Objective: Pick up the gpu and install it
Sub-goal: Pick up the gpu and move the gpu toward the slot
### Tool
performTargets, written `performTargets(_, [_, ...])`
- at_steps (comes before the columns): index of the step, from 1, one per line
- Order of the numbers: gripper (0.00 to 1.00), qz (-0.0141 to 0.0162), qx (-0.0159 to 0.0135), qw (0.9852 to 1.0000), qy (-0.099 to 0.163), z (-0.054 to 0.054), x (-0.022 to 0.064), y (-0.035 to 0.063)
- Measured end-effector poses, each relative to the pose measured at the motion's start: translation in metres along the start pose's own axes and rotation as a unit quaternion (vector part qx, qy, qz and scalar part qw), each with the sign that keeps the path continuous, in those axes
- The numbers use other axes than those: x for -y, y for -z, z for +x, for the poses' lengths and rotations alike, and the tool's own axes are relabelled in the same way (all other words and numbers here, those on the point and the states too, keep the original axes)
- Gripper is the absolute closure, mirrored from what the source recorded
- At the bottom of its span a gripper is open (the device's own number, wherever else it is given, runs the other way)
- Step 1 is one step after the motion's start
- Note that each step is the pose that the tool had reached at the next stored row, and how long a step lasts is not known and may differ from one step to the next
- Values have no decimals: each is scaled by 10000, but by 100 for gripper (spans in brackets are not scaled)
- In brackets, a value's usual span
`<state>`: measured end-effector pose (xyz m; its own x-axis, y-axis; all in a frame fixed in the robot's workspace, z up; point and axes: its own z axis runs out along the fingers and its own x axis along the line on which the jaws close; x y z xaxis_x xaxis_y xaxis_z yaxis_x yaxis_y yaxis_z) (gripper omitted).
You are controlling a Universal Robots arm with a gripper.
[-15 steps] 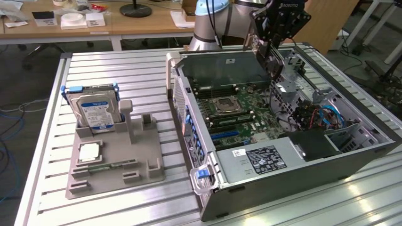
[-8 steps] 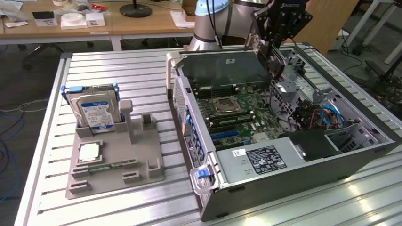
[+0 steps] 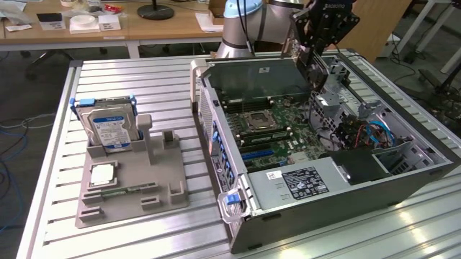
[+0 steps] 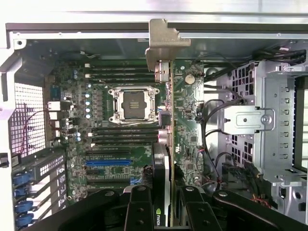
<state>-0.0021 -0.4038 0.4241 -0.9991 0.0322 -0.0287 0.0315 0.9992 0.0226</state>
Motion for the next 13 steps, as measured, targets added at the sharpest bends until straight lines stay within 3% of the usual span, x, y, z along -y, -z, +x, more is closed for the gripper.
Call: performTargets(13, [73, 0, 0, 10000, 0, -58, -2, -2])
